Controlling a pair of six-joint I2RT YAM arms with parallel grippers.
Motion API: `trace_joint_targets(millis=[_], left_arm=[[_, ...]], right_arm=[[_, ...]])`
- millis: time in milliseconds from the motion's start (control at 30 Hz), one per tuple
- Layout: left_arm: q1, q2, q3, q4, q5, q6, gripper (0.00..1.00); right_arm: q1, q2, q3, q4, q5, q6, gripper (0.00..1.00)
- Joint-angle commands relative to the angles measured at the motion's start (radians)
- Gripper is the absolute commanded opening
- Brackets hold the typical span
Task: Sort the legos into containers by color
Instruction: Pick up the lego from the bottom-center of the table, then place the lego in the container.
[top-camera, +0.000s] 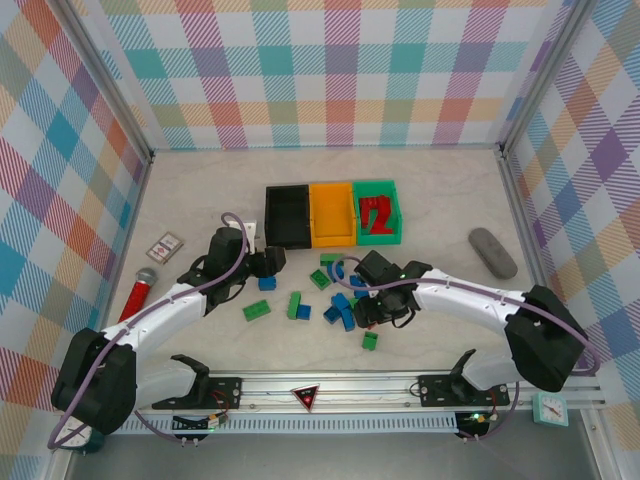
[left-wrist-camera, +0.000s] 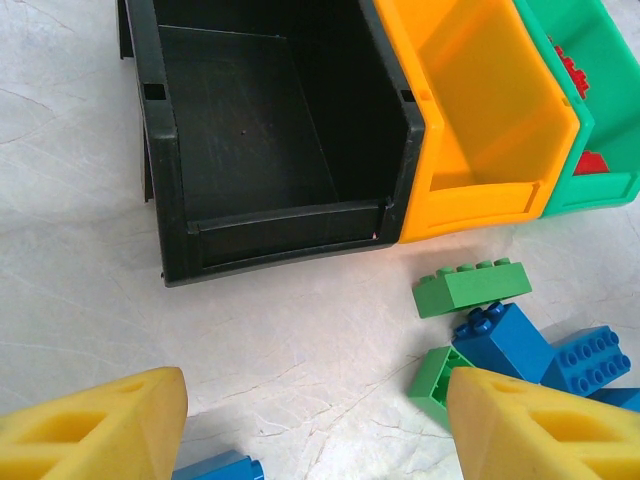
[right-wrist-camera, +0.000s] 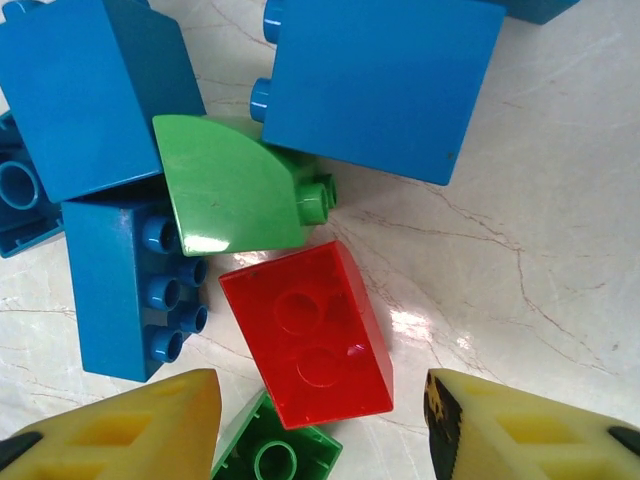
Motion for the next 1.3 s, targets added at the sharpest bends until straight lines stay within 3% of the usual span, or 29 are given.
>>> trace_joint_targets(millis=[0, 567, 767, 1067, 1267], left_arm=[[-0.011, -0.027, -0.004, 0.014, -0.013, 0.014, 0.69], [-0.011, -0.031, -0.001, 0.007, -0.012, 0.018, 0.7], [-0.012, -0.033, -0.002, 0.006, -0.012, 0.019, 0.7], [-0.012, -0.025, -0.001, 0.009, -0.012, 0.018, 0.7], [-0.013, -0.018, 0.005, 0.008, -0.007, 0.019, 0.7]], right_arm=[[0.013, 0.023, 0.03, -0.004, 0.021, -0.01, 0.57], [0.053, 0.109, 0.056, -0.012, 0.065, -0.004, 0.54], [0.054, 0.111, 0.054, -0.02, 0.086, 0.005, 0.39], [0.038, -0.064, 0.081, -0.059, 0.157, -0.003, 0.34], [-0.114, -0.192, 0.113, -0.015, 0.122, -0.033, 0.33]])
